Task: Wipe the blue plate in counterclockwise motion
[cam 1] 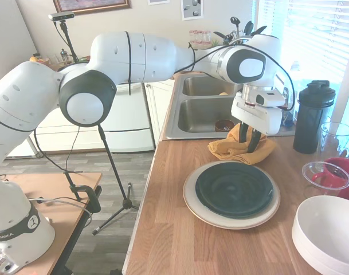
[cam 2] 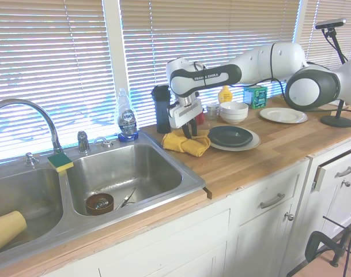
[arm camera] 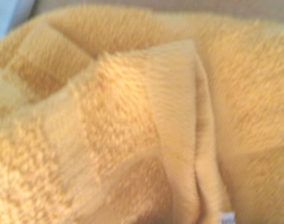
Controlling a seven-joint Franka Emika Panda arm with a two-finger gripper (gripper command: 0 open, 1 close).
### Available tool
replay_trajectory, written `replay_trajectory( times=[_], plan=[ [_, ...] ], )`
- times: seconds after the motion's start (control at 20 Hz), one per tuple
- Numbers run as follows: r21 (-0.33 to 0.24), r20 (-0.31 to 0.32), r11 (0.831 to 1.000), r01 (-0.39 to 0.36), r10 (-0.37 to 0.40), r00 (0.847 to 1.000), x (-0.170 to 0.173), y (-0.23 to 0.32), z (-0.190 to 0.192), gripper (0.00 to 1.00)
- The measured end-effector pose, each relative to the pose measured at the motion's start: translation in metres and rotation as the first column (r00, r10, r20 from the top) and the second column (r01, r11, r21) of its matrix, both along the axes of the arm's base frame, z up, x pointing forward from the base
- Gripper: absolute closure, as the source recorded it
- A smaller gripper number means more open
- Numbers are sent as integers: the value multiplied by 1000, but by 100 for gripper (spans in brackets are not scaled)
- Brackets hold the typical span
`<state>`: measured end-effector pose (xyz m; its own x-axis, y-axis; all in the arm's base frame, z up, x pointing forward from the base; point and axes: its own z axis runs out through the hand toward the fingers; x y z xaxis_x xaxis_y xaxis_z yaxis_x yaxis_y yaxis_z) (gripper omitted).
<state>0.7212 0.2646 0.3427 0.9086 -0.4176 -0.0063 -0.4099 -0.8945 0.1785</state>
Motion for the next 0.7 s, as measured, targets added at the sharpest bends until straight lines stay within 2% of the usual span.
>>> replay_trajectory(
  times=[0.3, 0.7],
  plan=[
    [24, 88, 1000, 13, -15, 996, 0, -11, 27, 0],
    [20, 137, 999, 43, -45, 990, -35, -44, 89, 0]
  ],
)
